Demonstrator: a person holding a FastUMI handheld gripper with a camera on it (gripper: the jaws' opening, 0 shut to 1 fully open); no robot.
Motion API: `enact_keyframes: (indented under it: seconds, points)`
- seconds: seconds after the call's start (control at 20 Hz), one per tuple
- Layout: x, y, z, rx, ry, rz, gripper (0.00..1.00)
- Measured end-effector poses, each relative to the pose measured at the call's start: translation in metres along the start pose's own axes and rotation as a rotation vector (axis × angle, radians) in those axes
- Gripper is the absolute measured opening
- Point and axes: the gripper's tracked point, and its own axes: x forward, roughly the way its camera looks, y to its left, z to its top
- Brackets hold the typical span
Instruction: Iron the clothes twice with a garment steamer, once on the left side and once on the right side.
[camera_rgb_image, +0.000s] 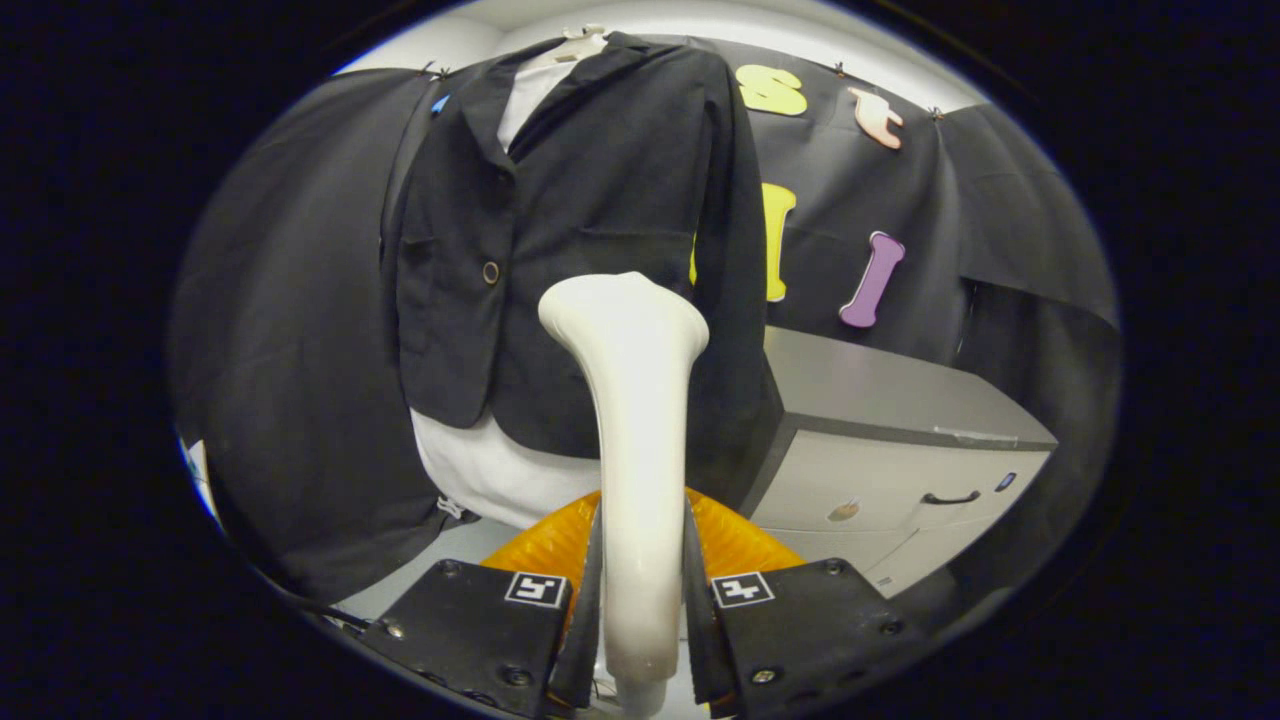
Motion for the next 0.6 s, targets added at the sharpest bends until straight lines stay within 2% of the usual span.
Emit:
enact_keyframes:
  seconds: [0.3, 0.6]
  points:
    - [0.020, 0.003, -0.045, -0.017, 0.093, 0.006, 0.39]
    - [0.044, -0.001, -0.064, -0.054, 0.157, 0.002, 0.38]
